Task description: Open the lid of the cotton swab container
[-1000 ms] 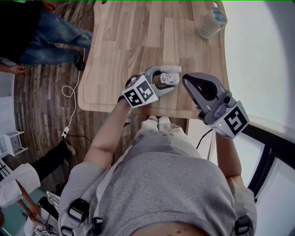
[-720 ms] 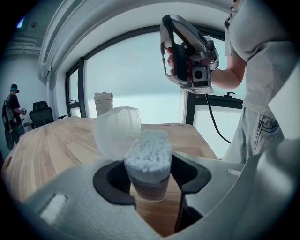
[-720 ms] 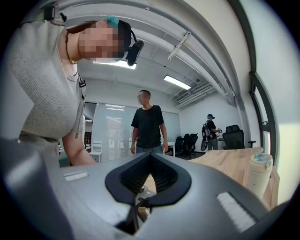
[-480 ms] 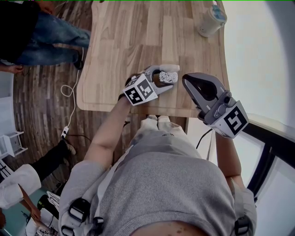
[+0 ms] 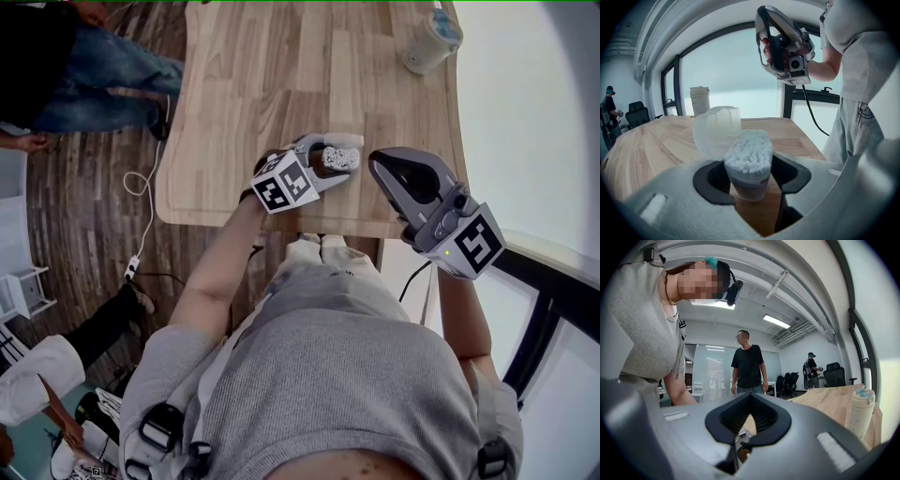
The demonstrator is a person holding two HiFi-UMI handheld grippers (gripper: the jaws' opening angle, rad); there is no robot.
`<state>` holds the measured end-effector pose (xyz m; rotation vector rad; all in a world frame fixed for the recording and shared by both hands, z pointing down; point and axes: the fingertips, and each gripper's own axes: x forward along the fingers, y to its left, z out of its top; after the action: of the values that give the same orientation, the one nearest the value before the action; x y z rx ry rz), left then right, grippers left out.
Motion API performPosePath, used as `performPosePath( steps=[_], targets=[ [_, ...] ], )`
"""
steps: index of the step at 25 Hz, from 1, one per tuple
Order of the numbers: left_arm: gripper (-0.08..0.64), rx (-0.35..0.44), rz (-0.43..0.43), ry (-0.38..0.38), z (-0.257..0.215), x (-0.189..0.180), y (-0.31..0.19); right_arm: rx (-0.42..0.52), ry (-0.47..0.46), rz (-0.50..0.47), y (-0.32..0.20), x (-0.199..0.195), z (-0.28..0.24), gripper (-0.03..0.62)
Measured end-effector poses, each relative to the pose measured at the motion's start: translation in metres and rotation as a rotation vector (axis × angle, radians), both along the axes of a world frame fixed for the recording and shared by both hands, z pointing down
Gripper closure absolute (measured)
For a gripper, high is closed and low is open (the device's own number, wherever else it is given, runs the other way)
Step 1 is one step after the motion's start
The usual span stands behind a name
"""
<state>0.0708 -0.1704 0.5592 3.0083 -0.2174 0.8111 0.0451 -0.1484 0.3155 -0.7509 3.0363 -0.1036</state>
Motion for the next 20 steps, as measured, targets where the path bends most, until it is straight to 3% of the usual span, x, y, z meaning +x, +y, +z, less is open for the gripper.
performPosePath(
  steps=[10, 17, 20],
  targets=[
    [0.318, -0.002, 0.021, 0.012, 0.002, 0.0, 0.0, -0.003, -0.004, -0.011, 0.0, -0.006, 0.0, 0.591],
    [0.316, -0.007, -0.006, -0.02, 0.007, -0.004, -0.003, -0.009, -0.011, -0.01, 0.002, -0.009, 0.002, 0.591],
    [0.283, -0.008, -0.035, -0.023, 0.007, -0.01, -0.006, -0.016, -0.014, -0.01, 0.004, -0.011, 0.003, 0.591]
  ],
)
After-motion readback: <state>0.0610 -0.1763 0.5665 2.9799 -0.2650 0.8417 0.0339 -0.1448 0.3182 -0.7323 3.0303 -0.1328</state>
